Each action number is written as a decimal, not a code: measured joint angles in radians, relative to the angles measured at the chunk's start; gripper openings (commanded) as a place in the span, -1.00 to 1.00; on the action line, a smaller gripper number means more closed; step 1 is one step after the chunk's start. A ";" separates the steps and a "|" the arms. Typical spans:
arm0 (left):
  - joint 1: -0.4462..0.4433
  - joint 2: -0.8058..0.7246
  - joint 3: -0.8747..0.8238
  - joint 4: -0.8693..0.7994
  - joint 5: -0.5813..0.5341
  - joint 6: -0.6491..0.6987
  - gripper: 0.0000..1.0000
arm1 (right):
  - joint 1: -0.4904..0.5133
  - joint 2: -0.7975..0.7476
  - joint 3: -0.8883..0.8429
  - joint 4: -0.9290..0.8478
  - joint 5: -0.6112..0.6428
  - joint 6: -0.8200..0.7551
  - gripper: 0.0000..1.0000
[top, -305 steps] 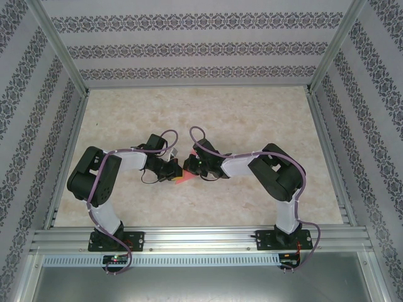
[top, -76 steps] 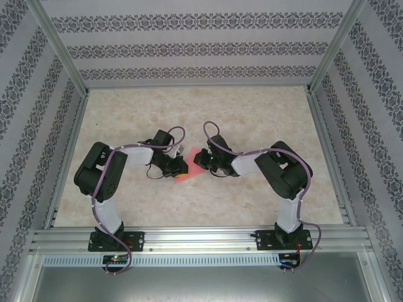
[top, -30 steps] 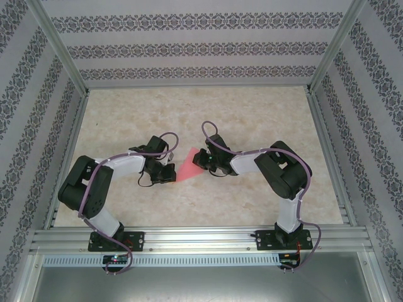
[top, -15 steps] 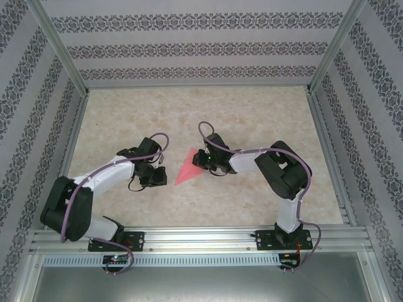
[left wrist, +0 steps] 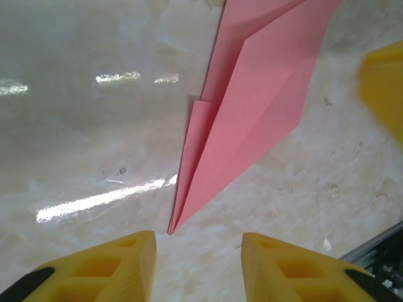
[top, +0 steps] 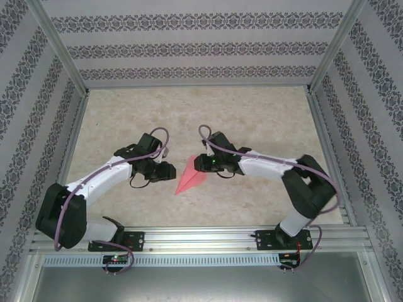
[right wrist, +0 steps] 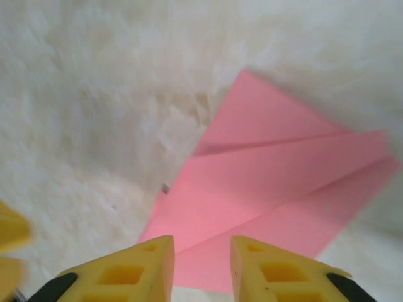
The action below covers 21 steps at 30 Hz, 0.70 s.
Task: Fold a paper plane with a square sheet of paper (pick it up from the middle)
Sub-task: Fourth fold the wing at the center of the table, then turn over the paper at the center of the table.
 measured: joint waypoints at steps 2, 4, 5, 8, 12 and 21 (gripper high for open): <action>-0.005 0.033 0.002 0.016 0.003 0.000 -0.05 | -0.031 -0.091 -0.063 0.046 0.031 0.066 -0.09; -0.005 0.077 0.017 0.025 0.012 0.002 -0.04 | -0.055 -0.159 -0.147 0.085 0.058 0.141 0.04; -0.005 0.103 0.027 0.032 0.015 0.005 -0.04 | -0.060 -0.180 -0.190 0.096 0.071 0.178 0.07; -0.011 0.177 0.068 0.050 0.020 0.014 -0.04 | -0.041 -0.184 -0.268 0.101 0.089 0.264 0.10; -0.018 0.254 0.116 0.069 0.028 0.034 -0.06 | -0.002 -0.140 -0.278 0.138 0.090 0.344 0.10; -0.018 0.360 0.159 0.084 0.038 0.059 -0.12 | 0.059 0.010 -0.256 0.267 0.084 0.474 0.08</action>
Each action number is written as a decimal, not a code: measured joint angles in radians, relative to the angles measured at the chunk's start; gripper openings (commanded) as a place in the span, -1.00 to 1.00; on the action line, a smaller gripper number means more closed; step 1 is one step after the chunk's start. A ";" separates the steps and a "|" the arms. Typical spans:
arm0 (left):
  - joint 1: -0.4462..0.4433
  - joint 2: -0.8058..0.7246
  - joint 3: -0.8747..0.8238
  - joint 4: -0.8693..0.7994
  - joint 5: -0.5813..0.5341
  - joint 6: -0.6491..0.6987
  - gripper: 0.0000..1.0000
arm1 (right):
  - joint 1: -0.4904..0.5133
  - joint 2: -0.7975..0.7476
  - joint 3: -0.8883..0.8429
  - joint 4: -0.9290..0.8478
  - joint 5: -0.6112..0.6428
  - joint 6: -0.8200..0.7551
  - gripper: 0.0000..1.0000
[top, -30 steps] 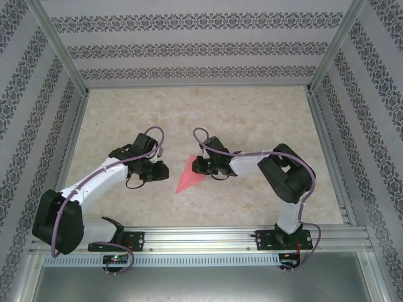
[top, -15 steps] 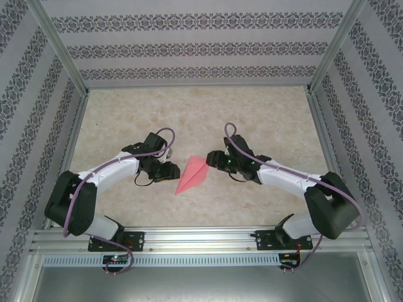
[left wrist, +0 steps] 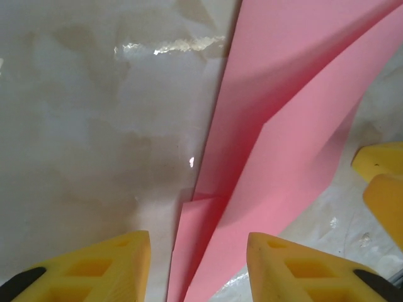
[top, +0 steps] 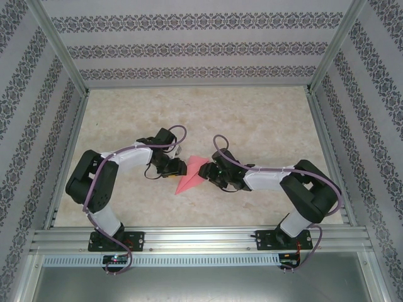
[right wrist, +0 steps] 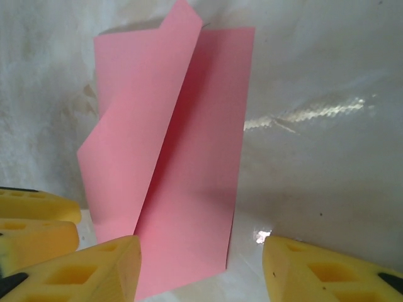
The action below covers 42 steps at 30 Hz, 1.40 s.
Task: Fold a paper plane with a square sheet of paper (pick it up from the middle)
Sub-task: Turn over the paper at the center of the table.
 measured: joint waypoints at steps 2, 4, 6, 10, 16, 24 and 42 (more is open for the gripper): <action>-0.001 0.014 0.002 0.002 0.000 0.003 -0.13 | 0.005 0.010 0.000 0.030 -0.001 0.021 0.07; -0.002 0.026 0.003 0.003 0.000 0.006 -0.14 | 0.011 0.020 0.000 0.047 0.005 0.035 0.04; -0.003 0.031 0.008 0.002 -0.001 0.011 -0.15 | 0.014 0.029 0.000 0.068 0.000 0.048 0.01; -0.007 0.037 0.014 0.002 0.000 0.018 -0.17 | 0.018 0.034 0.000 0.077 0.003 0.062 0.01; -0.013 0.042 0.019 0.002 -0.002 0.018 -0.19 | 0.018 0.034 0.000 0.076 0.004 0.063 0.01; -0.014 0.043 0.019 0.002 -0.004 0.018 -0.22 | 0.018 0.033 0.000 0.074 0.008 0.066 0.01; -0.015 0.039 0.006 0.018 -0.003 0.005 -0.25 | 0.018 0.036 0.000 0.096 0.009 0.089 0.02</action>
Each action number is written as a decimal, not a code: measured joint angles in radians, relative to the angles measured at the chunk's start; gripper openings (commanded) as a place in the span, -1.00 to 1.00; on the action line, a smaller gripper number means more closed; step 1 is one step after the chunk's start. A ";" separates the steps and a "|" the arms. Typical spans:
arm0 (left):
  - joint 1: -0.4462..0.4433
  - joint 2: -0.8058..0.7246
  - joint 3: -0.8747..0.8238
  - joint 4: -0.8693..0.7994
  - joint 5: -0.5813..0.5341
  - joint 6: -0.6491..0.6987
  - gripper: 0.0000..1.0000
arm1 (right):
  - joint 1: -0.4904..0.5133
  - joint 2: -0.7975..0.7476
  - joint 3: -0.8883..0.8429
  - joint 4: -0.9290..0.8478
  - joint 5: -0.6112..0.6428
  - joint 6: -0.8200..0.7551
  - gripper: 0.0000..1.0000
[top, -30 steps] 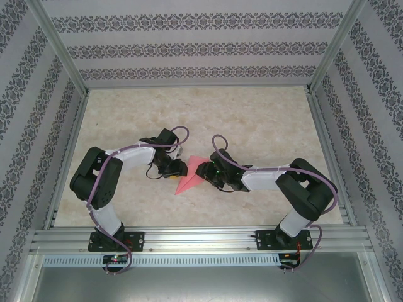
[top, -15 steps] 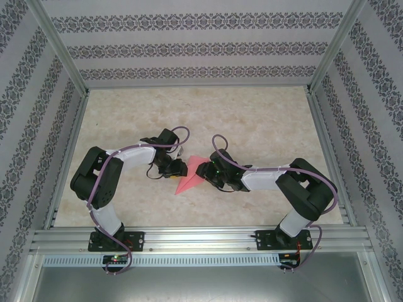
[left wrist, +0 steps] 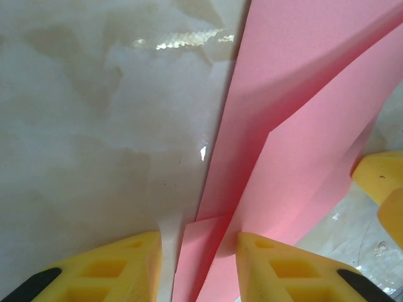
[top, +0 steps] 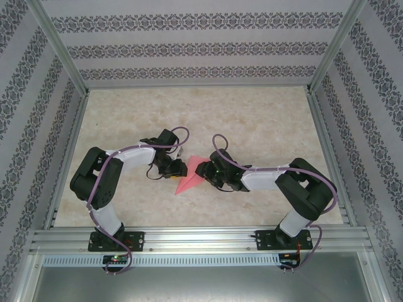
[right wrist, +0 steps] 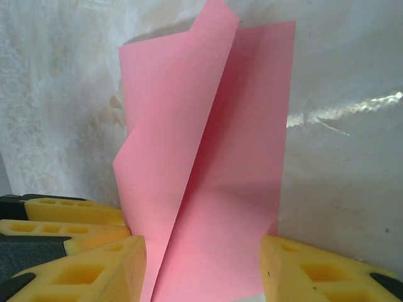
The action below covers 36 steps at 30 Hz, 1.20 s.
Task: Fold a paper plane with a square sheet of paper (pick it up from the middle)
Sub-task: Turn over the paper at the center of the table.
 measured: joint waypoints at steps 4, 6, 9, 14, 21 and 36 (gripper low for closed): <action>0.000 -0.001 -0.002 0.000 0.003 0.000 -0.25 | 0.000 0.000 0.000 -0.009 0.010 0.003 0.01; 0.000 -0.003 -0.004 0.003 0.003 0.000 -0.26 | 0.000 -0.005 0.000 -0.016 0.014 0.003 0.02; 0.000 -0.005 -0.008 0.008 0.003 -0.004 -0.26 | 0.000 -0.015 0.000 -0.037 0.022 0.003 0.02; 0.000 -0.006 -0.011 0.011 0.004 -0.007 -0.27 | 0.007 -0.024 0.000 -0.068 0.035 0.014 0.03; 0.000 -0.006 -0.011 0.012 0.014 -0.007 -0.29 | 0.015 -0.010 0.012 -0.074 0.039 0.032 -0.09; -0.018 0.002 -0.014 0.018 0.045 -0.011 -0.32 | 0.013 -0.003 0.013 -0.064 0.035 0.051 -0.08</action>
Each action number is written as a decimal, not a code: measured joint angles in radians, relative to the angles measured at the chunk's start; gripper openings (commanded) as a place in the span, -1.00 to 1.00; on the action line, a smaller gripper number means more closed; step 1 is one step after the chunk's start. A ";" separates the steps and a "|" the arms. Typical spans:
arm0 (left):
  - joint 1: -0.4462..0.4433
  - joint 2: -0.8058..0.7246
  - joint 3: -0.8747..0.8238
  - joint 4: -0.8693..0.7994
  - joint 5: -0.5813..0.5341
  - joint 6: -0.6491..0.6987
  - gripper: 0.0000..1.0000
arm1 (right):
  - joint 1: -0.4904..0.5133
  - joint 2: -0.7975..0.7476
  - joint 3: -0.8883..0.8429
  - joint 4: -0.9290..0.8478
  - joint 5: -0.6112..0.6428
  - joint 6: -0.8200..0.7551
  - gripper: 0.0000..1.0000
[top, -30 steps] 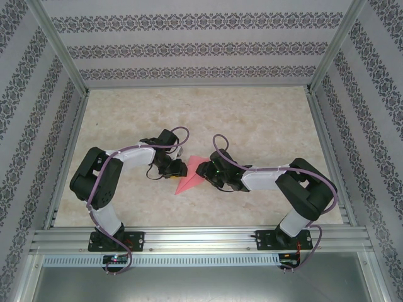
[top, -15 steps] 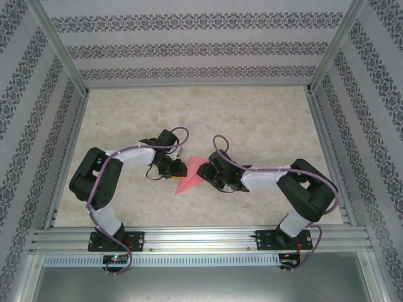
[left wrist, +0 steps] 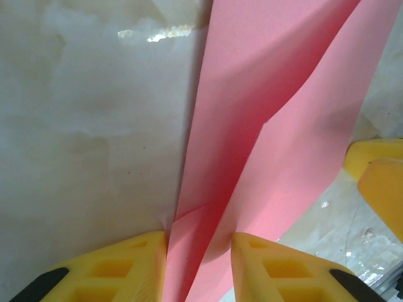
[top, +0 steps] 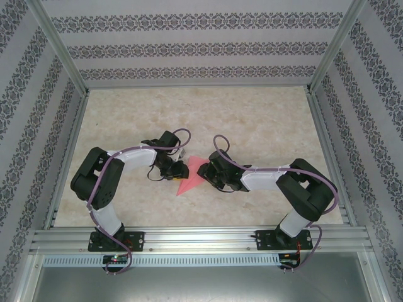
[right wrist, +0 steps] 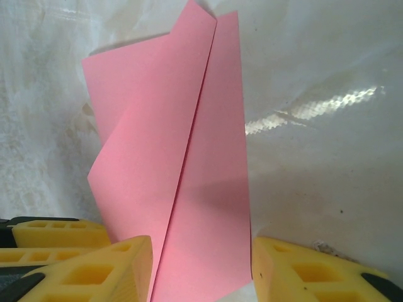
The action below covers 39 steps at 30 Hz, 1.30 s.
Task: Fold a paper plane with a square sheet of paper (pick it up from the middle)
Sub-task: Turn over the paper at the center of the table.
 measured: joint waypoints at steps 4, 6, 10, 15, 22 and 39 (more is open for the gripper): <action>0.000 0.000 0.000 0.000 0.005 -0.001 -0.33 | -0.002 0.008 -0.003 0.029 -0.007 0.000 -0.08; -0.003 0.003 0.000 0.001 0.031 -0.003 -0.33 | -0.007 0.008 -0.011 0.045 -0.018 0.000 -0.06; -0.006 0.006 -0.001 0.002 0.045 -0.004 -0.33 | -0.013 0.002 -0.033 0.087 -0.026 0.000 -0.03; -0.011 0.011 -0.001 0.002 0.064 -0.004 -0.32 | -0.020 0.017 -0.036 0.174 -0.049 -0.018 0.03; -0.011 0.011 -0.001 0.002 0.064 -0.004 -0.34 | -0.031 0.053 -0.012 0.218 -0.087 -0.073 0.06; -0.012 0.004 -0.011 0.011 0.047 -0.024 -0.39 | -0.039 0.137 0.021 0.281 -0.125 -0.142 -0.38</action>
